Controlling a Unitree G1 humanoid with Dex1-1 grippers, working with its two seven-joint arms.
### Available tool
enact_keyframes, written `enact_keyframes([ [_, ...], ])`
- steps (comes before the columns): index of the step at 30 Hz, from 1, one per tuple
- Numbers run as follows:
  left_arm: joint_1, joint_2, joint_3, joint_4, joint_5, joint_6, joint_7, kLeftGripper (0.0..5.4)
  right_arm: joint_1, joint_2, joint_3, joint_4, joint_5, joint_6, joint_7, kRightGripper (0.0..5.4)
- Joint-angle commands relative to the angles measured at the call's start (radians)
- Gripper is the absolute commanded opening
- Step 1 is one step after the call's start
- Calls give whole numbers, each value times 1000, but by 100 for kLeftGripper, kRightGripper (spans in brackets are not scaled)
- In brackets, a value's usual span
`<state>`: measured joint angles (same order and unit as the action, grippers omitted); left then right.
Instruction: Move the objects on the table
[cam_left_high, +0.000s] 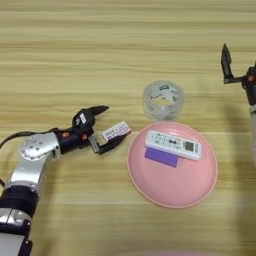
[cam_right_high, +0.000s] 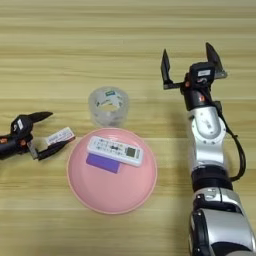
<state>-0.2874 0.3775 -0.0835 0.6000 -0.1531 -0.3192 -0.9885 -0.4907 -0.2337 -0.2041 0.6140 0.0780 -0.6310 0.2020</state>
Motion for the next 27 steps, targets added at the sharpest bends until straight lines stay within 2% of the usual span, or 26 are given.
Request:
enact_keyframes([
  [1, 4, 22, -13, 16, 33, 13, 4, 538, 7, 3, 8, 14, -5, -17, -11, 540],
  [4, 3, 26, -19, 29, 51, 22, 4, 538, 6, 2, 12, 16, -2, -19, -11, 540],
  [9, -12, 26, -34, 74, 90, 22, 32, 485, 4, 0, 17, 19, 2, -22, -8, 540],
  [16, -21, 28, -45, 97, 107, 36, 30, 390, 2, -2, 21, 13, 9, -19, -1, 540],
  [27, -18, 35, -62, 95, 107, 37, 27, 282, 5, -1, 24, 8, 8, -16, -1, 540],
])
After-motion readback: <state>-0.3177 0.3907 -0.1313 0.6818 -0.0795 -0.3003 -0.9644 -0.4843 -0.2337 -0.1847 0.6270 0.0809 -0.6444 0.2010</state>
